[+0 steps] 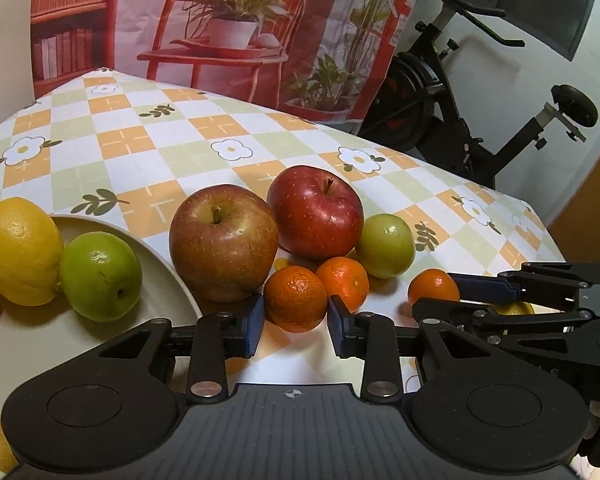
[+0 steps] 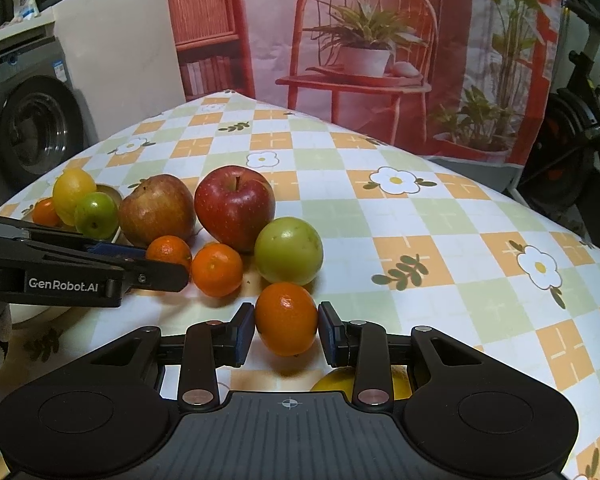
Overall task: Organize fruits
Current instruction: 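Lift the tangerines with both grippers toward the plate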
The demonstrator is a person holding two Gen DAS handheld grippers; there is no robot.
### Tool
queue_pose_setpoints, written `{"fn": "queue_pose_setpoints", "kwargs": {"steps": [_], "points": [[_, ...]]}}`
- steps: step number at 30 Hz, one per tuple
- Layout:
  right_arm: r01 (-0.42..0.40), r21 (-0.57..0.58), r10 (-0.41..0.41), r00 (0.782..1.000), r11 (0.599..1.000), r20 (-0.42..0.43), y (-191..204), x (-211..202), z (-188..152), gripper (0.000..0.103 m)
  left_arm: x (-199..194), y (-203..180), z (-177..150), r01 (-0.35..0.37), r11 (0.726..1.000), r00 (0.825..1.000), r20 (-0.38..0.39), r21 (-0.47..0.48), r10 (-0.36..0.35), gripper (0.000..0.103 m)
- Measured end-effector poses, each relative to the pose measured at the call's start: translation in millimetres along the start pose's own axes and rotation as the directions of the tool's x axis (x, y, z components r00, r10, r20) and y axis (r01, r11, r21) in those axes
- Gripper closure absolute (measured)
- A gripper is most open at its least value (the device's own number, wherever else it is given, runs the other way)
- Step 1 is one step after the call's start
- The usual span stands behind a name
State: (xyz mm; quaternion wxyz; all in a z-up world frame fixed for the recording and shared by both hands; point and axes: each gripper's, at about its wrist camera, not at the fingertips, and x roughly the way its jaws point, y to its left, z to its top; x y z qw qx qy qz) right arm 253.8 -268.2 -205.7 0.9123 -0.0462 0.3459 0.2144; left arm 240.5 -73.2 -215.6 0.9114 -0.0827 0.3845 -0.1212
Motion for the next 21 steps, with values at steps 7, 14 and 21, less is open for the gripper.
{"fn": "queue_pose_setpoints", "kwargs": {"steps": [7, 14, 21], "points": [[0.007, 0.009, -0.008, 1.000, 1.000, 0.022, 5, -14, -1, 0.072, -18, -5, -3, 0.010, 0.998, 1.000, 0.025, 0.062, -0.011, 0.067], [0.011, 0.012, -0.011, 0.999, 1.000, 0.049, 16, -29, 0, 0.072, -42, -10, -11, 0.029, 0.986, 0.998, 0.055, 0.163, -0.039, 0.067], [-0.006, 0.020, 0.004, 0.997, 1.000, 0.079, 34, -41, 1, 0.072, -68, 7, -11, 0.020, 0.985, 0.995, 0.089, 0.170, -0.035, 0.067]]}}
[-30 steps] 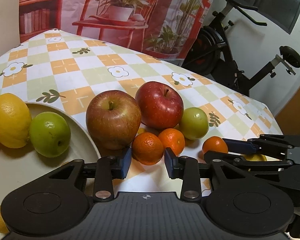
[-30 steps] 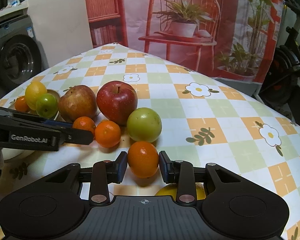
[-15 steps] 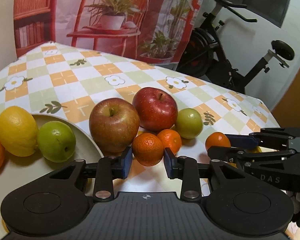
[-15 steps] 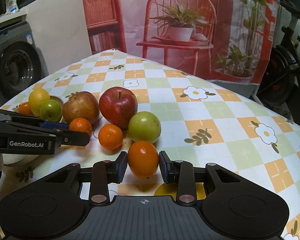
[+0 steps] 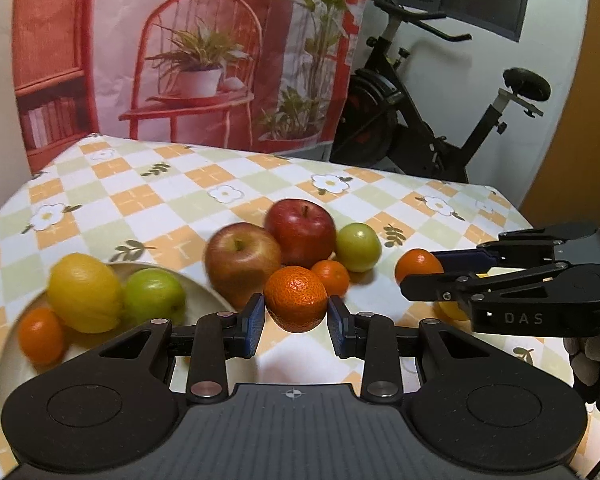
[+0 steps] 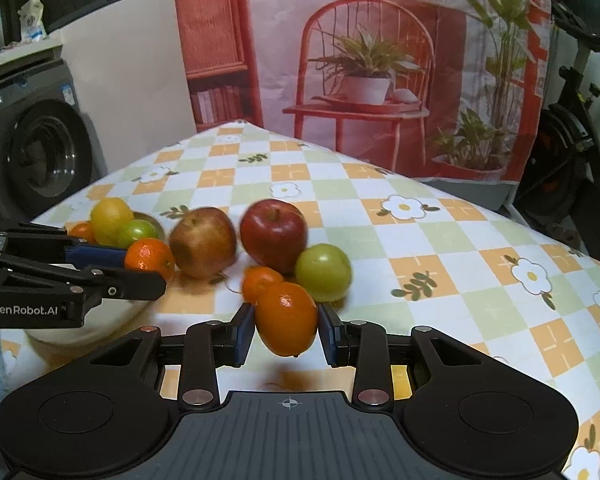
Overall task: Organize fruits
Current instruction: 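Lift the tangerines with both grippers toward the plate, then carry both tangerines in both grippers over the beige plate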
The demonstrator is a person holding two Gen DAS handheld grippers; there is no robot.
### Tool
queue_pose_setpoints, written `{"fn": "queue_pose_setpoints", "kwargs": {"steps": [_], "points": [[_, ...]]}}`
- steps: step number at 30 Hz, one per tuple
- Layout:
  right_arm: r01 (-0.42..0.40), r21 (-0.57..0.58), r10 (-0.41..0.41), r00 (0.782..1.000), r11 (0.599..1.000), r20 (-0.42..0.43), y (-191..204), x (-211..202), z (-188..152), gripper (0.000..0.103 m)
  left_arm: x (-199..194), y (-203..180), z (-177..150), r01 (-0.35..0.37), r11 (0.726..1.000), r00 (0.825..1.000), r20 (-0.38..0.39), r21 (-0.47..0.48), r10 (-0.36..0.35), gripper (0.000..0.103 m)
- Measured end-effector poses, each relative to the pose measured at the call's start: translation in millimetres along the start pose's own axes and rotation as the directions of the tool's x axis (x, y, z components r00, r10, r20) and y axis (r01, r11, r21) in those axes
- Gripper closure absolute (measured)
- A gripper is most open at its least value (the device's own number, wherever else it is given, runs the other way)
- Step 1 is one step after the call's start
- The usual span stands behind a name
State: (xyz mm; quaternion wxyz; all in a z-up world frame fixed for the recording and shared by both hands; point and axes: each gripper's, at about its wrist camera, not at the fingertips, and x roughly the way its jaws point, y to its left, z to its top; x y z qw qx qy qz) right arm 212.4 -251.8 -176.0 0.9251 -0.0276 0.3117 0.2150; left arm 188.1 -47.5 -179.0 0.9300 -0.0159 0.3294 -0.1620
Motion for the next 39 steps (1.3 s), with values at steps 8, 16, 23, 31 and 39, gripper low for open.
{"fn": "queue_pose_setpoints", "kwargs": {"steps": [8, 16, 23, 31, 39], "points": [[-0.046, -0.018, 0.046, 0.999, 0.999, 0.025, 34, -2, 5, 0.072, -31, 41, -5, -0.079, 0.996, 0.997, 0.018, -0.030, 0.079, 0.067], [-0.088, -0.034, 0.089, 0.996, 0.996, 0.024, 62, 13, 15, 0.072, -58, 89, -14, -0.163, 0.983, 0.986, 0.007, -0.080, 0.164, 0.067], [-0.159, -0.048, 0.160, 0.987, 0.986, 0.004, 95, 30, 15, 0.072, -64, 114, -28, -0.185, 0.972, 0.983, -0.029, -0.145, 0.182, 0.067], [-0.198, -0.078, 0.195, 0.980, 0.977, -0.048, 123, 45, 7, 0.072, -63, 124, -35, -0.189, 0.969, 0.982, -0.055, -0.160, 0.182, 0.067], [-0.209, -0.089, 0.201, 0.976, 0.974, -0.086, 136, 59, 7, 0.072, -59, 131, -38, -0.168, 0.977, 0.984, -0.084, -0.133, 0.158, 0.067]]}}
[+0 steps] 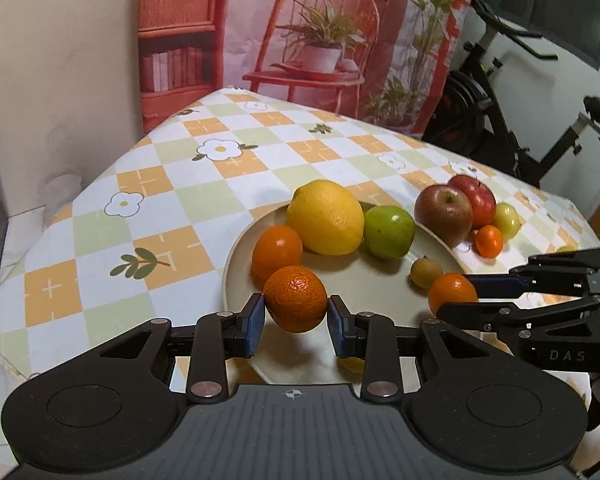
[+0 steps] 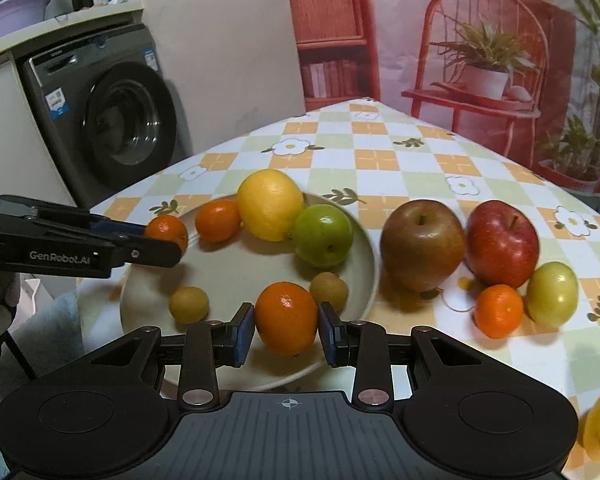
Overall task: Organize fruits
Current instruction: 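Carry both tangerines in both grippers over the beige plate, then open both grippers to drop the tangerines onto the plate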
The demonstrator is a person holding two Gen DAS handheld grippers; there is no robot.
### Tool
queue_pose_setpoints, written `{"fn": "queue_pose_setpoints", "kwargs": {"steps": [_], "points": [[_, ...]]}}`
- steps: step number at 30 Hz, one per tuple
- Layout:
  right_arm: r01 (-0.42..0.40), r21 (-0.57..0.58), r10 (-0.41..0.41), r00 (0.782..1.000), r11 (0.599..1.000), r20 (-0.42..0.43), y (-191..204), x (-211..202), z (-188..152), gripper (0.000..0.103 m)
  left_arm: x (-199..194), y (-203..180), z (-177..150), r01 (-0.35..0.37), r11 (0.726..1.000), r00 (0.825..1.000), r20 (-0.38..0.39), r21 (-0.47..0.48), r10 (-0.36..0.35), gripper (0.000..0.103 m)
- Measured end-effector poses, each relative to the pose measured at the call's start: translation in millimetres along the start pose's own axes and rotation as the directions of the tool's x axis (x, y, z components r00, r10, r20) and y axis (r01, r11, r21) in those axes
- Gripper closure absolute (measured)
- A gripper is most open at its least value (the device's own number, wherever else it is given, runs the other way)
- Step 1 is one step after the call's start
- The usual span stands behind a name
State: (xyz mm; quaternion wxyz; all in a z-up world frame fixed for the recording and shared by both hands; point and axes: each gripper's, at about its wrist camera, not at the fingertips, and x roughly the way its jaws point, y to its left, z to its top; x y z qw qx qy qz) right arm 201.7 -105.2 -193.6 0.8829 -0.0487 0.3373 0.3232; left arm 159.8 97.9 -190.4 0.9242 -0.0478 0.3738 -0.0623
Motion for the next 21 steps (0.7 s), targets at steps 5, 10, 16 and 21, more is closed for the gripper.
{"fn": "queue_pose_setpoints", "kwargs": {"steps": [5, 10, 16, 21], "points": [[-0.023, -0.030, 0.022, 0.999, 0.999, -0.028, 12, 8, -1, 0.072, 11, 4, 0, -0.001, 1.000, 0.999, -0.034, 0.006, 0.001, 0.067], [-0.026, -0.048, 0.024, 0.999, 0.999, -0.048, 17, 12, -4, 0.072, 12, 5, -4, 0.001, 1.000, 0.999, -0.034, -0.007, -0.002, 0.067], [-0.020, -0.051, 0.018, 0.999, 0.998, -0.043, 19, 11, -5, 0.071, 9, 5, -5, -0.005, 1.000, 1.000, -0.026, -0.024, 0.004, 0.065], [-0.007, -0.036, 0.007, 1.000, 0.999, 0.019, 15, -1, -9, 0.064, 1, 7, -4, -0.011, 0.996, 1.000, 0.024, -0.085, 0.013, 0.065]]}}
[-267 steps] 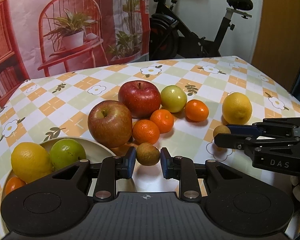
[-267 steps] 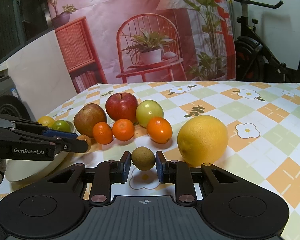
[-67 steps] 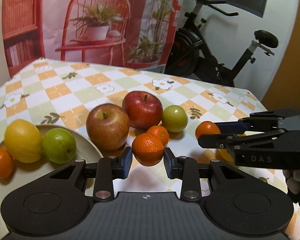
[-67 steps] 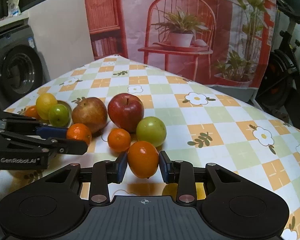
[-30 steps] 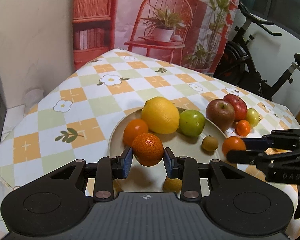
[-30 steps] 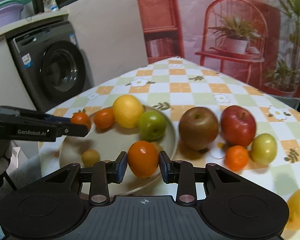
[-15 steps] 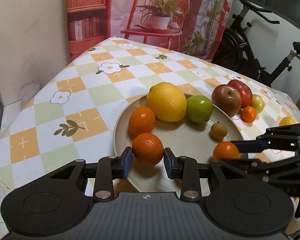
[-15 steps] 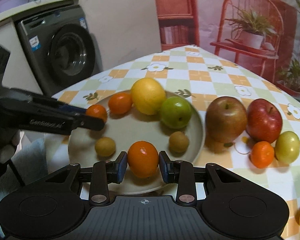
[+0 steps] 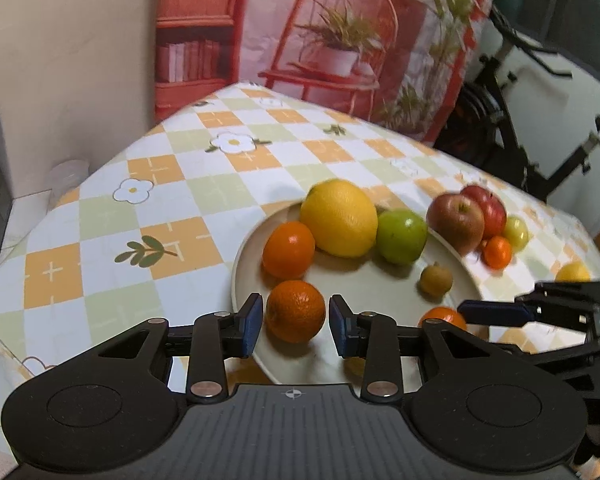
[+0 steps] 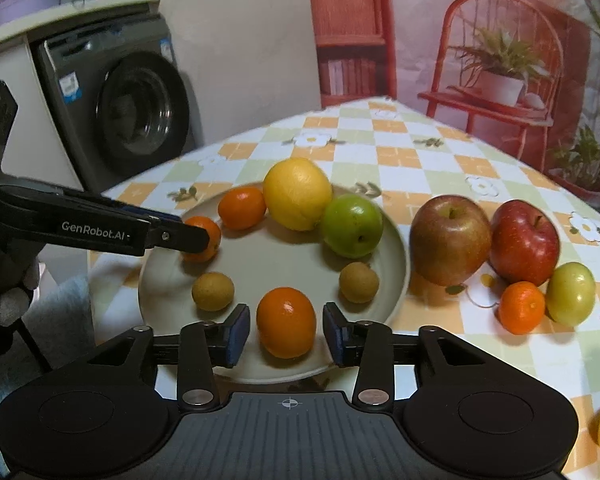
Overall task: Organize fruits
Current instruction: 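Open both grippers to drop the tangerines onto the plate, then move the left gripper to a tangerine while the right gripper moves toward the pile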
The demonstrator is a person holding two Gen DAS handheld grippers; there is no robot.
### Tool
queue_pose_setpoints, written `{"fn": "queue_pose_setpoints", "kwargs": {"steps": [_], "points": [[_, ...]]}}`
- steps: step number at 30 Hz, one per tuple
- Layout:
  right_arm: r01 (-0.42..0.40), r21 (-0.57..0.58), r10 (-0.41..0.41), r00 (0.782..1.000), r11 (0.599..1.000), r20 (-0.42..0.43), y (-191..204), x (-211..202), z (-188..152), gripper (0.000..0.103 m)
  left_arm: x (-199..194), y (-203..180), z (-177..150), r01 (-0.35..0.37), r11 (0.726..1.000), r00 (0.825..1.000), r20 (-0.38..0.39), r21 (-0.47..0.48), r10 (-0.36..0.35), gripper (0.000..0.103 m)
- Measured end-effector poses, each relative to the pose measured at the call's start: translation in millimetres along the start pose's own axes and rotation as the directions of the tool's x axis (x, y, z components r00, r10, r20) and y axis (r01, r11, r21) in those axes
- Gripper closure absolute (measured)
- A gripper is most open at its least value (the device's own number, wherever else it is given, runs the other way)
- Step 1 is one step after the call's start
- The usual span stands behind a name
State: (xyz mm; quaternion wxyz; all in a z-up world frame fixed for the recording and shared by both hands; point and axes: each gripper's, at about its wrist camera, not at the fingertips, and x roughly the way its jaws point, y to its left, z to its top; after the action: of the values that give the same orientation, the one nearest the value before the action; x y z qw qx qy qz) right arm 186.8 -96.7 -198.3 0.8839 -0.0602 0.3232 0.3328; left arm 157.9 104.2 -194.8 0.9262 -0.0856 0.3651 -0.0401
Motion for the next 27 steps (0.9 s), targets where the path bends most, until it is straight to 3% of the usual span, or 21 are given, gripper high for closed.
{"fn": "queue_pose_setpoints", "kwargs": {"steps": [4, 10, 17, 27], "points": [[0.027, 0.043, -0.032, 0.993, 0.999, 0.115, -13, -22, -11, 0.064, -8, -8, 1, -0.006, 1.000, 0.998, 0.056, -0.009, 0.006, 0.065], [0.114, 0.195, -0.166, 0.948, 0.974, 0.272, -51, -55, -35, 0.055, -11, -36, 6, 0.014, 0.999, 0.995, 0.094, 0.034, -0.017, 0.065], [0.214, 0.319, -0.301, 0.918, 0.923, 0.256, -92, -71, -64, 0.056, -4, -72, 11, 0.069, 0.994, 0.993, 0.090, 0.087, -0.077, 0.065], [0.270, 0.369, -0.382, 0.883, 0.889, 0.272, -111, -106, -93, 0.056, 25, -138, 15, 0.148, 0.969, 0.984, 0.067, 0.199, -0.164, 0.065]]}}
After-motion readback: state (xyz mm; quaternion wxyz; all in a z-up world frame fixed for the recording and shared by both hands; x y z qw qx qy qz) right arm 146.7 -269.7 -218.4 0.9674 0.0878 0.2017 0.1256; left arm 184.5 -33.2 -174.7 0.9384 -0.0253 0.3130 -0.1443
